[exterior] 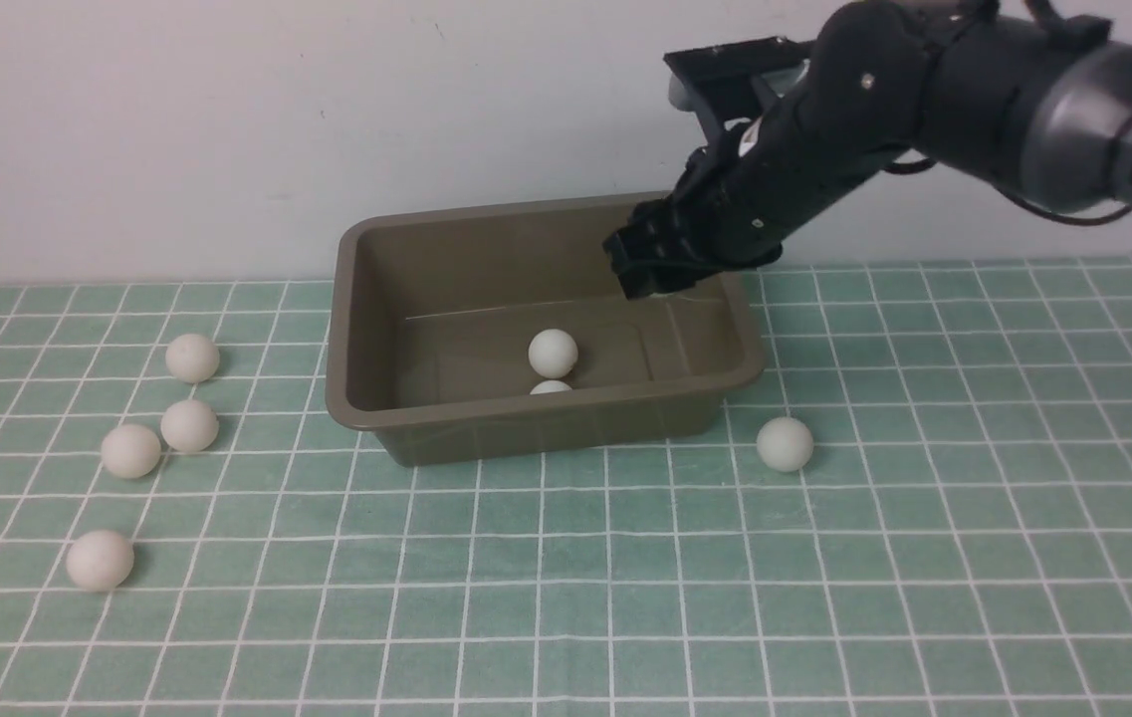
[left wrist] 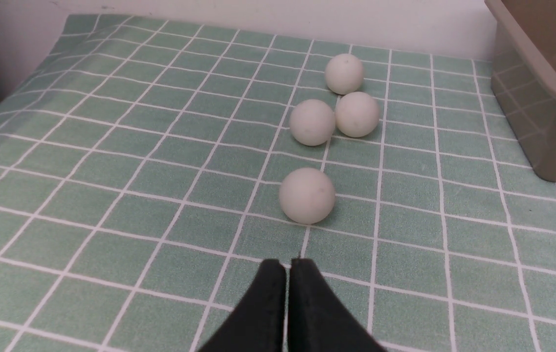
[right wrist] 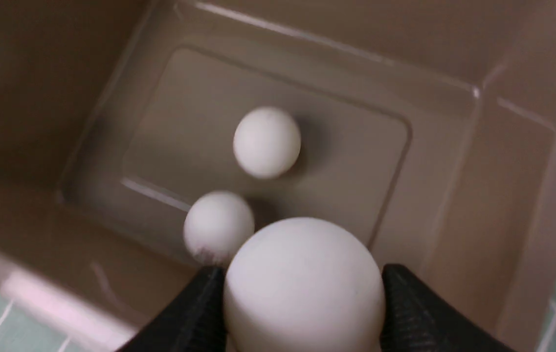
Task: Put the table tennis balls in the box on the green coffee tablecloth.
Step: 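Release the ping pong ball into the bin and lift the gripper away, then reach for and grasp a ping pong ball on the table, then release the ping pong ball into the bin and lift the gripper away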
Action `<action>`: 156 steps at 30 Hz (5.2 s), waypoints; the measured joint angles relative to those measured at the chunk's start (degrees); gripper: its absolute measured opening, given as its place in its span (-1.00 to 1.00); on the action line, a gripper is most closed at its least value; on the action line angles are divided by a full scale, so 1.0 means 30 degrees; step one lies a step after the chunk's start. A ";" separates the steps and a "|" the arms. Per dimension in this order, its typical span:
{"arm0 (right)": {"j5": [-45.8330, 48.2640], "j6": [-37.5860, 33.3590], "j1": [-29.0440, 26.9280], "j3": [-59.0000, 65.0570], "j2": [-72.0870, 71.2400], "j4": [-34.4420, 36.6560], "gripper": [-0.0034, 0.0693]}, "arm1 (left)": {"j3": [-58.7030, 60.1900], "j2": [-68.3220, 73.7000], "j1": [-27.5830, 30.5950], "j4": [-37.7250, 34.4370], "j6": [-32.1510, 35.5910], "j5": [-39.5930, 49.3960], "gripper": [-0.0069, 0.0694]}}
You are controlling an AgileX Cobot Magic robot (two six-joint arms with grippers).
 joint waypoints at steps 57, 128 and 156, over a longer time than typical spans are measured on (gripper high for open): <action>0.1872 -1.4732 -0.6895 0.9522 -0.5566 0.4648 0.36 | 0.0000 0.0000 0.0000 0.0000 0.0000 0.0000 -0.83; 0.6609 -0.9447 -0.4948 -0.1888 -0.0332 0.2877 0.08 | 0.0000 0.0000 0.0000 0.0000 0.0000 0.0000 -0.85; 0.0913 -0.5853 -0.0192 -0.4015 0.4074 0.2244 0.11 | 0.0000 0.0000 0.0000 0.0000 0.0000 0.0000 -0.86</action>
